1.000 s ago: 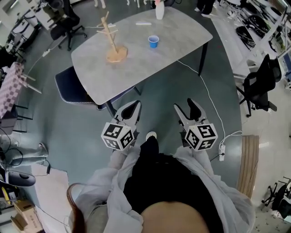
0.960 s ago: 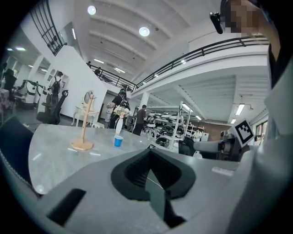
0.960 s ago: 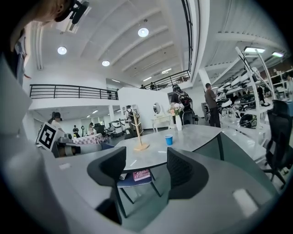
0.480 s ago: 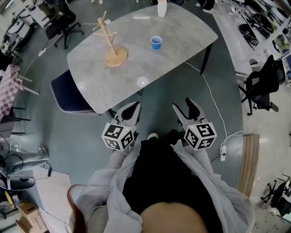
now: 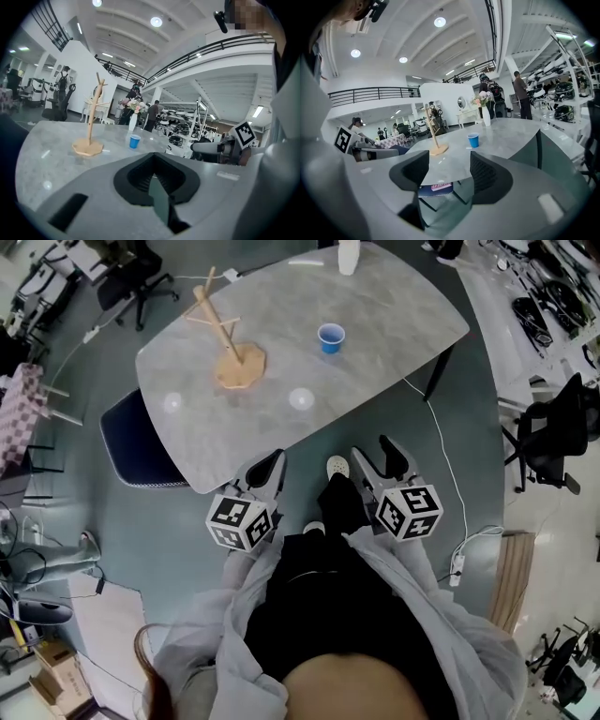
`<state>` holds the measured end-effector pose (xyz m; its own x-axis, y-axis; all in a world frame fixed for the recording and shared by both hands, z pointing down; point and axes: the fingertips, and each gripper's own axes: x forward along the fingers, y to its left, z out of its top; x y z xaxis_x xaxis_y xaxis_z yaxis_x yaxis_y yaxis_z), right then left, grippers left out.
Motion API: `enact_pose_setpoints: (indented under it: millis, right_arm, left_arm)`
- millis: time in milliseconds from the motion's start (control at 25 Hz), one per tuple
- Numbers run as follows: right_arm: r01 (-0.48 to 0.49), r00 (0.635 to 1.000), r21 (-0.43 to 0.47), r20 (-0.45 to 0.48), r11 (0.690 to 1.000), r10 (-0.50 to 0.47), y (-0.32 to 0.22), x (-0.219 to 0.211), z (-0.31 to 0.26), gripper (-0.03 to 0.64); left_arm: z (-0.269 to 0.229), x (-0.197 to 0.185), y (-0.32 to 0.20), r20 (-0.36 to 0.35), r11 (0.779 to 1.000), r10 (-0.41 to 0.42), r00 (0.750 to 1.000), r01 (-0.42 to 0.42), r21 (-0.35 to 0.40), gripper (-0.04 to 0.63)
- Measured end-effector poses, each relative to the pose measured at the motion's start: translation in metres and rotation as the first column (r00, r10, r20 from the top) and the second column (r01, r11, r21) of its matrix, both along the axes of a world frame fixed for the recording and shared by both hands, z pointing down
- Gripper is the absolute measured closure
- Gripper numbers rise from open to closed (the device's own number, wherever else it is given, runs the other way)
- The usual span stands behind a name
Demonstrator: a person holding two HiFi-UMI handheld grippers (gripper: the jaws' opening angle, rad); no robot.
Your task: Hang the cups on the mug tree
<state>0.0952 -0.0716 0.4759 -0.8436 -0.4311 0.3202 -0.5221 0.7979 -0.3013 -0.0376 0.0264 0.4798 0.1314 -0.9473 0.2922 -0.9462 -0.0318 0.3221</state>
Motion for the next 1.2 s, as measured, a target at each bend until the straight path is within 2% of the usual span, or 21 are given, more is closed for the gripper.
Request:
enact_pose_setpoints:
  millis: [360,560,880,1200]
  right_arm:
    - [0.113,0.993,0.007,-0.029,0.994,-0.113,-0.125,-0.070,0.003,0.331]
    - [0.161,0.986,-0.002,-0.045,0.987,-0.161,-0.182,-0.102,0.011,0.331]
    - [0.234,0.967,-0.032,-0.098,0.972,-0.236,-0.236,-0.144,0.046,0.331]
    - [0.320,0.930,-0.069,-0.166,0.945,-0.327,-0.259,-0.171,0.099,0.330]
  left_arm:
    - [-0.009,-0.063,-0.115,0.015,0.996,-0.090,0.996,0.090,0.006,0.597]
    - [-0.003,-0.093,-0.158,0.004,0.988,-0.156,0.988,0.156,-0.006,0.597]
    - [0.017,-0.131,-0.203,-0.015,0.970,-0.241,0.971,0.240,-0.045,0.597]
    - [0.049,-0.142,-0.230,-0.015,0.957,-0.271,0.962,0.268,-0.113,0.597]
